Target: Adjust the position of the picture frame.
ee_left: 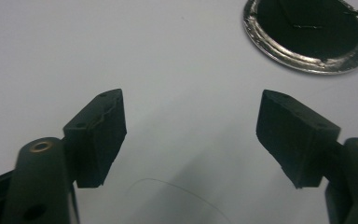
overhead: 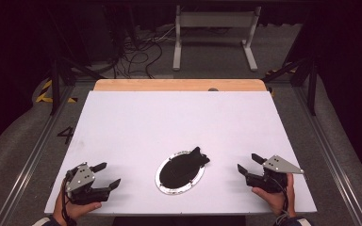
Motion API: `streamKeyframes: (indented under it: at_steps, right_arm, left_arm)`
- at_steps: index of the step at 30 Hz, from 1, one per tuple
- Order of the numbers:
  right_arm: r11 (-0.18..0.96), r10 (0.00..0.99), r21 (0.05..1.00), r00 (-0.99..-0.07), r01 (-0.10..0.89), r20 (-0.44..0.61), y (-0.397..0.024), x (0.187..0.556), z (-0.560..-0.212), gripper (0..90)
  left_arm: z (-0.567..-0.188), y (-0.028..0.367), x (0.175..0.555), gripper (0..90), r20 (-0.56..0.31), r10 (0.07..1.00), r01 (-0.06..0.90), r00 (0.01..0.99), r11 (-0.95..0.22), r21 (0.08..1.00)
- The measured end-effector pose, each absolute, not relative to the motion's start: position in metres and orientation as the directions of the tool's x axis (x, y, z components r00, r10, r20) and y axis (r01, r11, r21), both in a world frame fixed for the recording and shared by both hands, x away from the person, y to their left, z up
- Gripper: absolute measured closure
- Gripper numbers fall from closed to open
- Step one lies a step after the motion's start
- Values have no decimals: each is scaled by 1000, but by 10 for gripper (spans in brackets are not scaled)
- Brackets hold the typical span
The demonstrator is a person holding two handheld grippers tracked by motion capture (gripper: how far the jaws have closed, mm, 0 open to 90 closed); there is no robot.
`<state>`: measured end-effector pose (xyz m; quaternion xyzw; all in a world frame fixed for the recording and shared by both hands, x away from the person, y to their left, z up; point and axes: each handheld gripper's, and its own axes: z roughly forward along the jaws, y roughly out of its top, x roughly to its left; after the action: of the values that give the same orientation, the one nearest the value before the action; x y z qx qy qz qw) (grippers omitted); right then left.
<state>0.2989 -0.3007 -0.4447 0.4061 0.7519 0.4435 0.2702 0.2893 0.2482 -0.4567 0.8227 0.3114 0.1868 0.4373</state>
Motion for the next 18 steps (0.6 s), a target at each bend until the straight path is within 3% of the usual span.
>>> streamKeyframes:
  at_steps: [6,13,16,18]
  right_arm:
    - [310,837,873,-543,377,-63,-297,300,-445,416]
    - [316,820,870,-570,379,-50,-286,310,-444,640]
    - [327,810,865,-584,379,-50,-281,313,-444,684]
    - [337,793,860,-608,383,-40,-272,319,-444,758]
  left_arm:
    - [-457,237,286,412,33,631,347,775,-469,812]
    - [-458,227,279,729,17,571,338,820,-509,791]
    - [-457,220,278,830,12,559,337,829,-517,786]
    - [-457,208,277,864,20,544,332,839,-541,773]
